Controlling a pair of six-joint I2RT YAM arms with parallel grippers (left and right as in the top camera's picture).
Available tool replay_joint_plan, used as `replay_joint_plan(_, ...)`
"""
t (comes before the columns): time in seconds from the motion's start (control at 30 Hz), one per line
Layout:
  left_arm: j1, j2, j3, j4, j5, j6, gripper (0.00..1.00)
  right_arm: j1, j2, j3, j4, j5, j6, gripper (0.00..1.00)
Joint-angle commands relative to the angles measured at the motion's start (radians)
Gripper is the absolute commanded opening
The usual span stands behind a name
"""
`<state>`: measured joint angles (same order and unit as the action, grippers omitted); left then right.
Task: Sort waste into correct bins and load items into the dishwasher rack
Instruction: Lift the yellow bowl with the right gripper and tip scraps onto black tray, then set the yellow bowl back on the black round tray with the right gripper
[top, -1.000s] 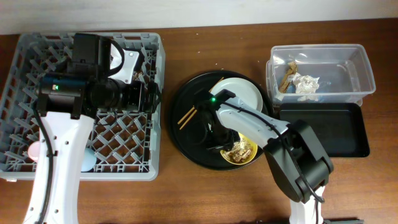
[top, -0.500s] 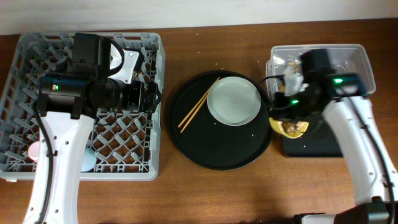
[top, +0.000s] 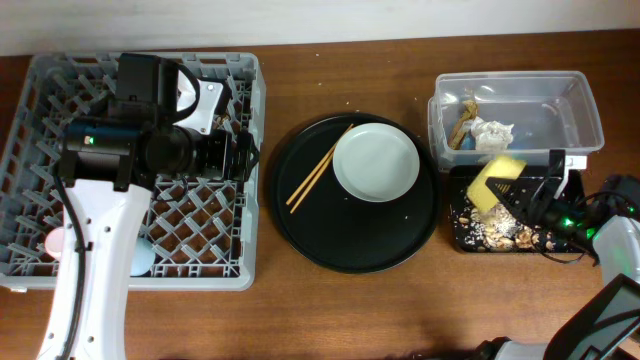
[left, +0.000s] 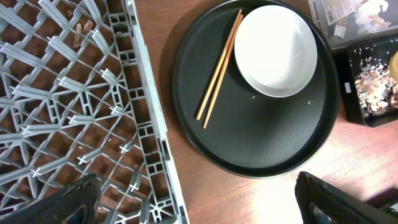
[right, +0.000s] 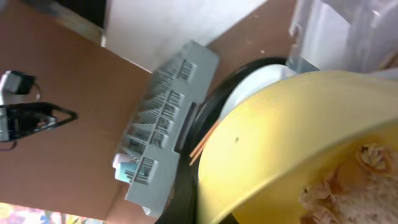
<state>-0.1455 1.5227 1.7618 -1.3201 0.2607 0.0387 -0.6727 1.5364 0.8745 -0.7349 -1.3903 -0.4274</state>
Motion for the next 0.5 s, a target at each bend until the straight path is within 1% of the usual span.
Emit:
replay_joint_plan(0.0, -0.002, 0.001, 0.004, 0.002, 0.001, 0.019, 0.99, -0.003, -0.003, 0.0, -0.018, -0.091, -0.051, 0.04)
replay_joint_plan(0.03, -0.002, 0.001, 0.004, 0.002, 0.001, 0.019, 0.99, -0.003, -0.003, 0.0, 0.002, -0.086, -0.092, 0.04)
replay_joint_plan(0.07, -0.002, 0.001, 0.004, 0.002, 0.001, 0.019, 0.99, -0.004, -0.003, 0.0, -0.003, -0.159, -0.066, 0.04)
replay_joint_plan(0.1, -0.002, 0.001, 0.004, 0.002, 0.001, 0.019, 0.99, 0.0, -0.003, 0.0, 0.002, -0.11, -0.112, 0.04)
replay_joint_plan(0.13, -0.002, 0.001, 0.004, 0.002, 0.001, 0.019, 0.99, -0.004, 0.0, 0.0, 0.011, -0.079, -0.064, 0.04)
replay_joint_plan(0.17, -0.002, 0.001, 0.004, 0.002, 0.001, 0.019, 0.99, -0.006, 0.0, 0.0, -0.01, -0.111, -0.084, 0.04)
replay_joint_plan(0.2, -0.002, 0.001, 0.004, 0.002, 0.001, 0.019, 0.99, -0.008, 0.004, 0.0, 0.014, -0.069, -0.063, 0.04)
replay_joint_plan(0.23, -0.002, 0.001, 0.004, 0.002, 0.001, 0.019, 0.99, -0.009, 0.002, 0.0, -0.01, -0.129, -0.058, 0.04)
replay_joint_plan(0.27, -0.002, 0.001, 0.004, 0.002, 0.001, 0.019, 0.99, -0.006, 0.002, 0.0, 0.0, -0.085, -0.077, 0.04)
replay_joint_plan(0.3, -0.002, 0.001, 0.004, 0.002, 0.001, 0.019, 0.99, -0.005, -0.005, 0.0, -0.066, -0.143, -0.045, 0.04)
replay_joint_plan(0.33, -0.002, 0.001, 0.004, 0.002, 0.001, 0.019, 0.99, 0.004, -0.017, 0.0, -0.086, -0.082, -0.143, 0.04)
replay_joint_plan(0.37, -0.002, 0.001, 0.004, 0.002, 0.001, 0.019, 0.99, 0.004, -0.011, 0.001, -0.024, 0.011, 0.033, 0.04)
replay_joint_plan(0.4, -0.002, 0.001, 0.004, 0.002, 0.001, 0.019, 0.99, 0.008, -0.015, 0.001, -0.026, -0.053, 0.024, 0.04)
replay_joint_plan(0.43, -0.002, 0.001, 0.004, 0.002, 0.001, 0.019, 0.99, 0.003, -0.016, 0.002, 0.022, 0.016, 0.05, 0.04)
replay_joint_plan(0.47, -0.002, 0.001, 0.004, 0.002, 0.001, 0.019, 0.99, 0.005, -0.016, 0.002, 0.014, -0.046, 0.071, 0.04)
